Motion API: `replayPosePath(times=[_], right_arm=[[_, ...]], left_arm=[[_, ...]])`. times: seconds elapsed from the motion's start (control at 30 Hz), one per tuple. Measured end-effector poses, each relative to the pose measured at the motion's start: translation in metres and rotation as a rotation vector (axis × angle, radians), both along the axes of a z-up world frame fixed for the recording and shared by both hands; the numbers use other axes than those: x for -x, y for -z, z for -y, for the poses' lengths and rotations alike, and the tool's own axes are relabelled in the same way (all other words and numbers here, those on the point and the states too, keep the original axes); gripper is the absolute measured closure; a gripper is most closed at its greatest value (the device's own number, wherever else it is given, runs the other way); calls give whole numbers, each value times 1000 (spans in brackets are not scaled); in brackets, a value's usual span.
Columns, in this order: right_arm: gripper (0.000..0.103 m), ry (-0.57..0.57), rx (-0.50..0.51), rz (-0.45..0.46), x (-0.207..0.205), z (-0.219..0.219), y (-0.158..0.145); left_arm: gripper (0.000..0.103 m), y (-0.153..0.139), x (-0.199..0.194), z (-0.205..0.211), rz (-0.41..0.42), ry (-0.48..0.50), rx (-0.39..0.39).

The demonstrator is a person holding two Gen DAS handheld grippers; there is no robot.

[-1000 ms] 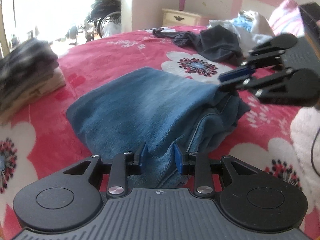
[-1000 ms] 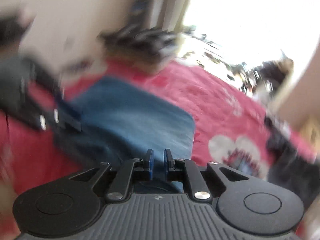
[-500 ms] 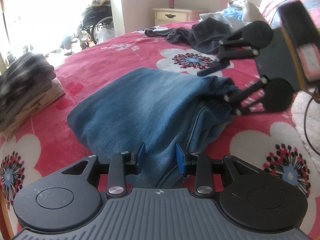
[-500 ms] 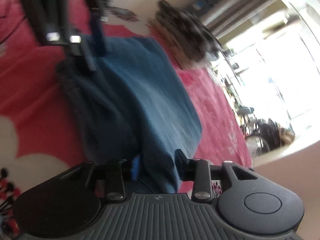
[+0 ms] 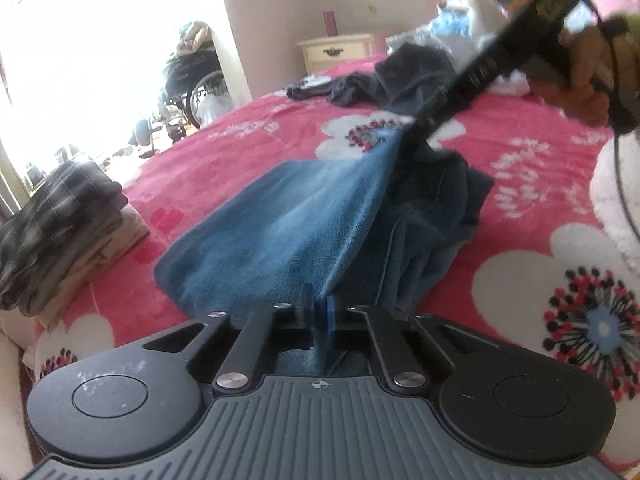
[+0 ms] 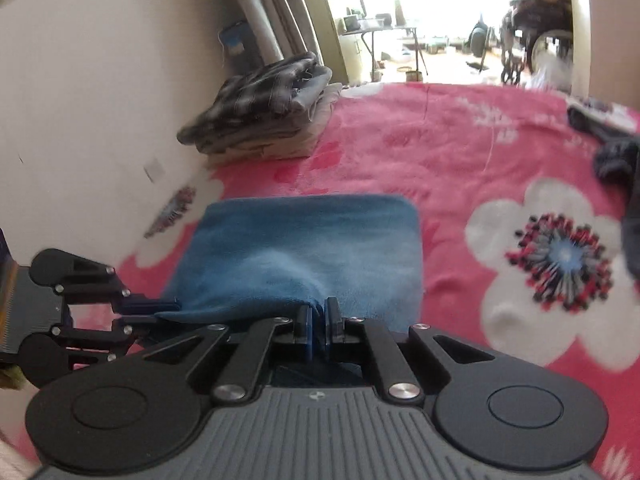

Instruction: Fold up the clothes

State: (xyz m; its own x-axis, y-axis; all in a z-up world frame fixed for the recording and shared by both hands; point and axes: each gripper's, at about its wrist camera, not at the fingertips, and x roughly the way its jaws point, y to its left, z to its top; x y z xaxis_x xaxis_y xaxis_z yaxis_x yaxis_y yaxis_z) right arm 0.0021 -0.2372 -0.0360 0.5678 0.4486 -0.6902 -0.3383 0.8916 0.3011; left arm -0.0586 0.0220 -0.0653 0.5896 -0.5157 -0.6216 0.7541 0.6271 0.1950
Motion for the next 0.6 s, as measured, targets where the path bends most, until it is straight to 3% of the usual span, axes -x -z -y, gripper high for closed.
replayPosePath(times=[0.1, 0.23, 0.33, 0.4, 0.5, 0.57, 0.6], right_arm=[[96, -90, 86, 21, 9, -13, 6], [96, -285, 431, 143, 35, -58, 33], [96, -380, 591, 274, 56, -78, 26], [96, -374, 601, 292, 61, -79, 20], [92, -289, 528, 167, 52, -68, 29], [88, -183, 404, 106, 54, -50, 20], [83, -125, 334, 79, 56, -40, 14]], left_arm=[[102, 0, 1, -9, -17, 14, 0], [103, 13, 10, -9, -18, 82, -69], [103, 13, 17, -10, 24, 131, -123], [103, 17, 11, -12, -13, 131, -129], [101, 19, 6, -14, -48, 107, -111], [98, 15, 5, -17, -59, 96, -96], [91, 12, 4, -21, -78, 81, -82]])
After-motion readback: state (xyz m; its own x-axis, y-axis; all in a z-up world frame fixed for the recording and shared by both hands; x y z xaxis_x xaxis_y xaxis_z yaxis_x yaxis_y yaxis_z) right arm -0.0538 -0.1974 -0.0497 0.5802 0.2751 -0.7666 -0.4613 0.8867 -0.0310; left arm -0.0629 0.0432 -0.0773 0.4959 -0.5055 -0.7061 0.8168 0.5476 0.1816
